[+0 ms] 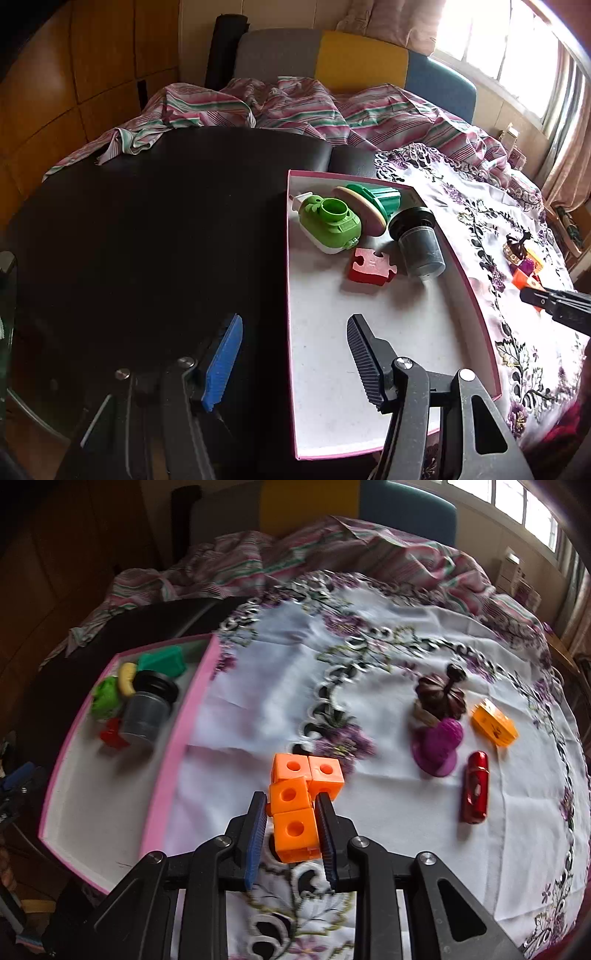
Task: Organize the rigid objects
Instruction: 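Carry the orange cube stack into the tray and open the right tool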
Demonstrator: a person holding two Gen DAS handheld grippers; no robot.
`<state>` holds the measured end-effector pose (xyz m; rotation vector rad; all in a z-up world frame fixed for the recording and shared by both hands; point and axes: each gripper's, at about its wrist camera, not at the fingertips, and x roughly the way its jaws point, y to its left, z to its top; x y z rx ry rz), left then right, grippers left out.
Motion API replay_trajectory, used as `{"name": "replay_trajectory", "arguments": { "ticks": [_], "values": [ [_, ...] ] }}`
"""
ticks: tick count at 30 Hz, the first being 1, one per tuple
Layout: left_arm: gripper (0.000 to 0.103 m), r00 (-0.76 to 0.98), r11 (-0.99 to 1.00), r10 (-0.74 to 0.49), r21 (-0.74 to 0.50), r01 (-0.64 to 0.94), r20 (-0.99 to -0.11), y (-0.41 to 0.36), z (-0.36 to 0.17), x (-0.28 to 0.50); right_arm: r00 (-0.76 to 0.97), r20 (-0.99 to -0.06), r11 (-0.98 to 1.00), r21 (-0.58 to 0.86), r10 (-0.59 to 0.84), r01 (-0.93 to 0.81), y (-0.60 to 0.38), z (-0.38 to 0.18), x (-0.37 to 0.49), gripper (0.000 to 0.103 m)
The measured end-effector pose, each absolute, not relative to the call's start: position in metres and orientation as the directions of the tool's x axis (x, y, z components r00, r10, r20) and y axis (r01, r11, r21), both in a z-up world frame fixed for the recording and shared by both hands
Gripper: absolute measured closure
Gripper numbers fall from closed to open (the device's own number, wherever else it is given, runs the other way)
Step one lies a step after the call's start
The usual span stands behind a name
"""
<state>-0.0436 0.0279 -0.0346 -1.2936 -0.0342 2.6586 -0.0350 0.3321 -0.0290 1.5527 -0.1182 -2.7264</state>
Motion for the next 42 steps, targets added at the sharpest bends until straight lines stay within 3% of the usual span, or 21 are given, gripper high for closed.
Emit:
{"name": "replay_trajectory", "arguments": {
  "ticks": [7, 11, 19, 42],
  "values": [
    [0.043, -0.611, -0.983, 0.179, -0.108, -0.151, -0.771, 0.022, -0.032, -0.042, -0.507, -0.838, -0.979, 0.152, -0.2, 0.134, 0.252, -0.019, -0.049, 0.077],
    [0.043, -0.609, -0.982, 0.183, -0.12, -0.143, -0.772, 0.018, -0.033, -0.043, -0.461, -0.861, -0.973, 0.15, -0.216, 0.176, 0.221, -0.033, -0.061, 0.077],
    [0.043, -0.6, -0.981, 0.193, -0.13, -0.147, -0.776, 0.016, -0.036, -0.043, -0.393, -0.911, -0.99, 0.088, -0.124, 0.108, 0.215, -0.075, -0.081, 0.077],
    [0.041, -0.608, -0.981, 0.181, -0.101, -0.163, -0.773, 0.024, -0.033, -0.036, -0.475, -0.871, -0.991, 0.089, -0.127, 0.103, 0.225, -0.054, -0.07, 0.068]
  ]
}}
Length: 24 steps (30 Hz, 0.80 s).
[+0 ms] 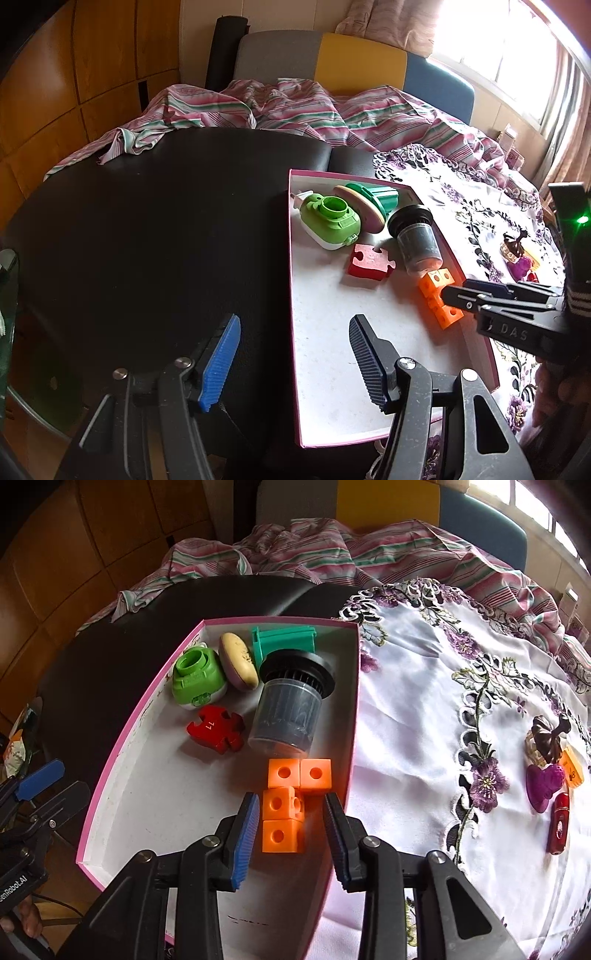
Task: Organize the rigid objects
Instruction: 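Carry the orange cube stack into the tray and open the right tool, then move both tools back toward the brown and pink toys on the tablecloth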
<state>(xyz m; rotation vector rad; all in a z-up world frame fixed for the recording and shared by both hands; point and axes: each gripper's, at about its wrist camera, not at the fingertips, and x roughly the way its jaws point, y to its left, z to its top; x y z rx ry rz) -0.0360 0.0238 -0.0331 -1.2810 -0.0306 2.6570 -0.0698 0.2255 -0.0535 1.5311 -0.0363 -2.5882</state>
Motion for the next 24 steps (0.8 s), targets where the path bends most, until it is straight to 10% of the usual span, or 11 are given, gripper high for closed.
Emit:
{"name": "replay_trajectory", "arguments": {
  "ticks": [24],
  "values": [
    [0.041, -0.603, -0.974, 0.175, -0.047, -0.222, -0.778, 0.049, -0.03, -0.03, -0.54, -0.841, -0.998, 0.065, -0.046, -0.017, 0.307, -0.026, -0.064, 0.068]
  ]
}}
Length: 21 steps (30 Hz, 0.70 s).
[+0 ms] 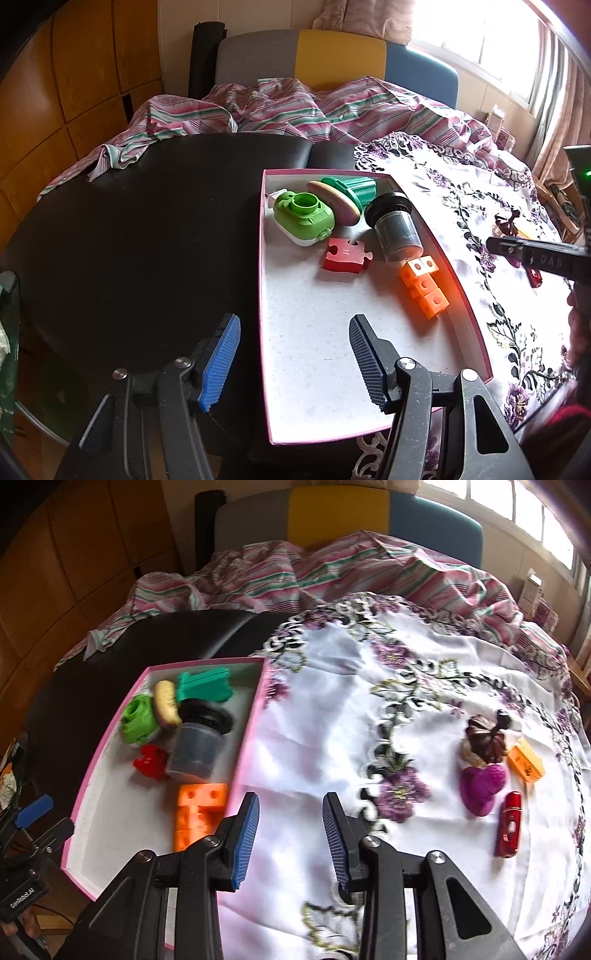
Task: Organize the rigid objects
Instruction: 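Move both tools back toward the brown and pink toys on the tablecloth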
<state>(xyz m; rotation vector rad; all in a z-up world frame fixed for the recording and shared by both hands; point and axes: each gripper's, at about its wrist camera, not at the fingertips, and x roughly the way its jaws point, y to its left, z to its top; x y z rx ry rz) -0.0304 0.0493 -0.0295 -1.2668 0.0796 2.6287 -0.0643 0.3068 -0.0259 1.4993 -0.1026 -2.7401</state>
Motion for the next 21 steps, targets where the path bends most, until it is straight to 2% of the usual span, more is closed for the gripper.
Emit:
{"name": "replay_trajectory", "arguments": {
  "ticks": [6, 11, 16, 21],
  "values": [
    [0.038, -0.602, -0.971, 0.173, -0.031, -0.238, -0.779, 0.059, -0.027, -0.033, -0.558, -0.828, -0.987, 0.038, 0.056, -0.156, 0.37, -0.023, -0.06, 0.068],
    [0.037, -0.608, -0.962, 0.182, -0.013, -0.271, -0.773, 0.074, -0.021, -0.036, -0.563, -0.809, -0.935, 0.049, 0.169, -0.352, 0.44, -0.029, -0.049, 0.068],
    [0.037, -0.618, -0.949, 0.208, -0.005, -0.314, -0.759, 0.097, -0.01, -0.043, -0.519, -0.828, -0.783, 0.173, 0.213, -0.598, 0.514, -0.038, -0.025, 0.068],
    [0.037, -0.596, -0.925, 0.271, -0.033, -0.379, -0.756, 0.13, -0.001, -0.053, -0.534, -0.819, -0.676, 0.274, 0.209, -0.685, 0.546, -0.037, -0.006, 0.068]
  ]
}}
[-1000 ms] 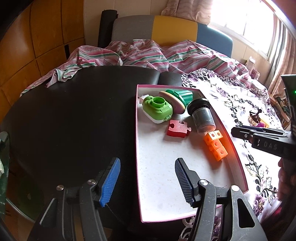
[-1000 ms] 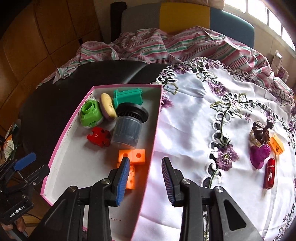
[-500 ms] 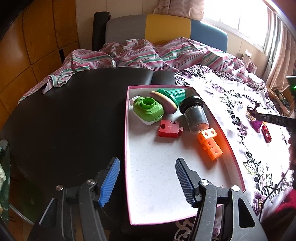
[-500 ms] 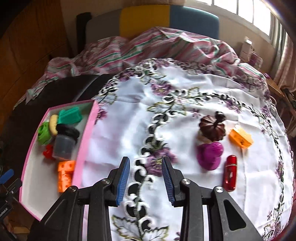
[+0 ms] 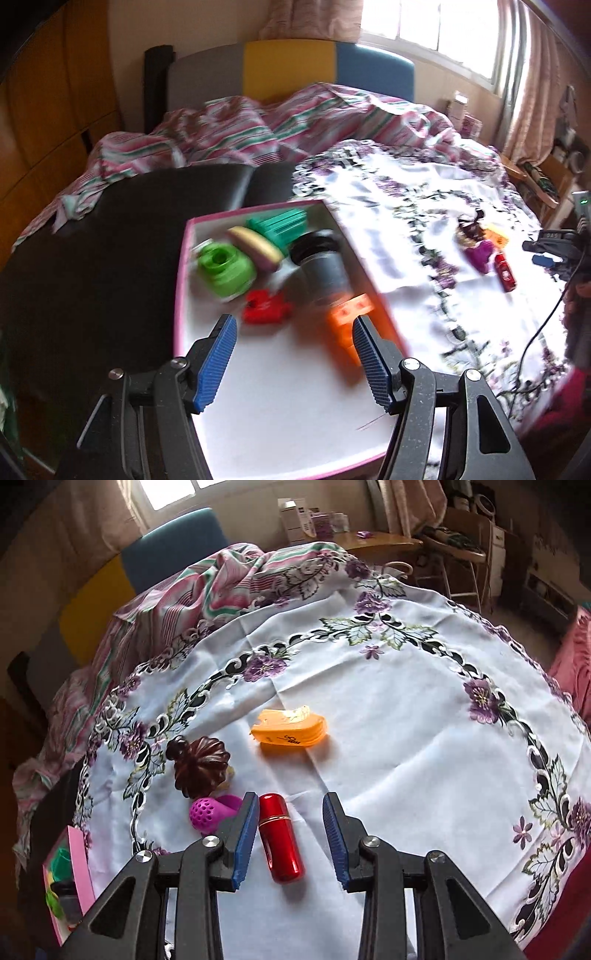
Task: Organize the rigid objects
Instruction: 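Move both tools back toward the brown and pink toys on the tablecloth, then grasp the brown pumpkin-shaped toy with the left tool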
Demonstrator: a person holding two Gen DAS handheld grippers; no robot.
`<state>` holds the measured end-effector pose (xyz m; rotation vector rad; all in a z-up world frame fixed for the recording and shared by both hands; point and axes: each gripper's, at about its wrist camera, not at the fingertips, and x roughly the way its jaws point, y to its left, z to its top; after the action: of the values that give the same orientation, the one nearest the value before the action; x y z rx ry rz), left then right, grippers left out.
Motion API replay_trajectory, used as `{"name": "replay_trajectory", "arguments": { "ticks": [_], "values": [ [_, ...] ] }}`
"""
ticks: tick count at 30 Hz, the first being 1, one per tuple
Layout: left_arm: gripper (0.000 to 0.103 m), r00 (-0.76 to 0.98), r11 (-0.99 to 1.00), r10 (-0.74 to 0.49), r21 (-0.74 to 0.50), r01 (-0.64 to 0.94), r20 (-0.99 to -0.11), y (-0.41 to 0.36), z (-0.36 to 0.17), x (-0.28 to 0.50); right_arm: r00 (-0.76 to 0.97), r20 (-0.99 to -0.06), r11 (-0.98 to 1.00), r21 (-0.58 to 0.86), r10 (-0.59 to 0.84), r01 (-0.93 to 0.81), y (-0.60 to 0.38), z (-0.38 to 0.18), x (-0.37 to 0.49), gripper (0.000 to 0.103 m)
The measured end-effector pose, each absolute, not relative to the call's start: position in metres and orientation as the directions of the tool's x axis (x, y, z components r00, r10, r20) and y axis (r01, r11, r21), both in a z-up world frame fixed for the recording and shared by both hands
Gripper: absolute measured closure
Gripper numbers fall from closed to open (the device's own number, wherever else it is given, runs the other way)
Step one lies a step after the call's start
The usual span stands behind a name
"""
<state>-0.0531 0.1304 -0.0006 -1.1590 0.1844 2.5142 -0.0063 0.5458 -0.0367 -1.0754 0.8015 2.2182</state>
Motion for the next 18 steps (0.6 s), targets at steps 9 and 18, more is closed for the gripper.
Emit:
{"name": "replay_trajectory", "arguments": {
  "ticks": [9, 18],
  "values": [
    [0.037, -0.517, -0.858, 0.367, -0.066, -0.51, -0.773, 0.212, 0.004, -0.069, -0.55, -0.816, -0.607, 0.35, 0.176, -0.714, 0.559, -0.038, 0.005, 0.068],
    [0.037, -0.472, -0.774, 0.459, -0.079, -0.628, -0.752, 0.313, 0.008, -0.089, -0.562, -0.817, -0.582, 0.398, 0.127, -0.71, 0.562, -0.042, 0.007, 0.068]
  ]
}}
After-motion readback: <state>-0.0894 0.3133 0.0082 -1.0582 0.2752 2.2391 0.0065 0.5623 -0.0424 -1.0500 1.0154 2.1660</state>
